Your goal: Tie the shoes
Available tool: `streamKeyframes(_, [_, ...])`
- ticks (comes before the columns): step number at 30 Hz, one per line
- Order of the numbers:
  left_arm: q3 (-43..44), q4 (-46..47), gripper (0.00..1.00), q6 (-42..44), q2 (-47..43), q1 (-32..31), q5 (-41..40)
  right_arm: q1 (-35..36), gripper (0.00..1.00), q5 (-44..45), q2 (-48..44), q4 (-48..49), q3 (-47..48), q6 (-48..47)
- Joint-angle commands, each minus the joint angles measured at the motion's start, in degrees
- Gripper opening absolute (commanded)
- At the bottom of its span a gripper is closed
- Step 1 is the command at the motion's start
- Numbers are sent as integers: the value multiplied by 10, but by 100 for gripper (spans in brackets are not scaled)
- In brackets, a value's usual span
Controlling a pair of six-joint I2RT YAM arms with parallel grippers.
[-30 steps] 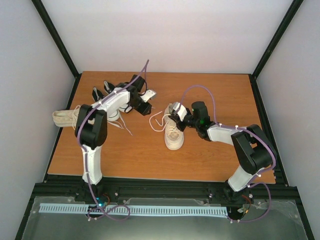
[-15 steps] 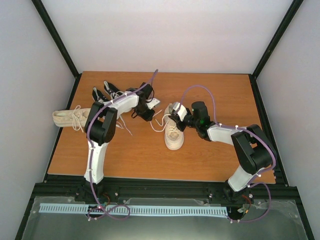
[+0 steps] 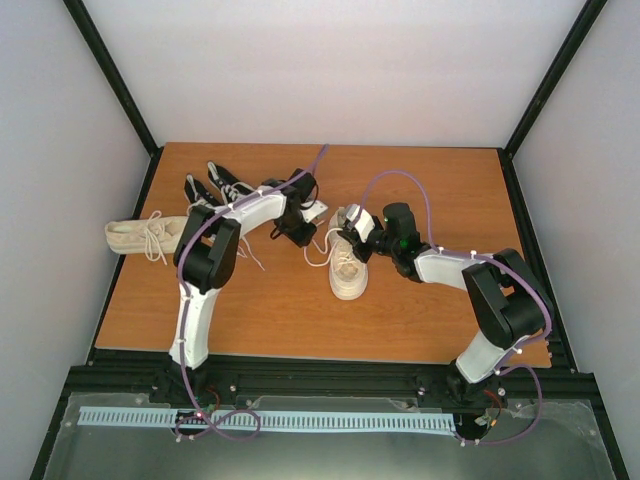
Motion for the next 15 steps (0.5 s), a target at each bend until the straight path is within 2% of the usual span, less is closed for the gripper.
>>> streamKeyframes(1, [10,-9,41,-6,1,-5,-33,2,3,-1,-8,6,7,-11])
streamKeyframes(4, [16,-12,40,-7,-1,-7,-15,3,3,-1,-7,6,7,-12])
streamKeyframes(6, [23,-14,34,-4,0,-10,-17,2,3,0,-6,6,8,-12])
streamKeyframes(11, [26,-24,2,1,16,-12,-26,3,3,2,-9,4,8,-14])
streamKeyframes(15, [1,-9,1,-1,-12,-10,-21,3,3,2,-5,-1,12,-15])
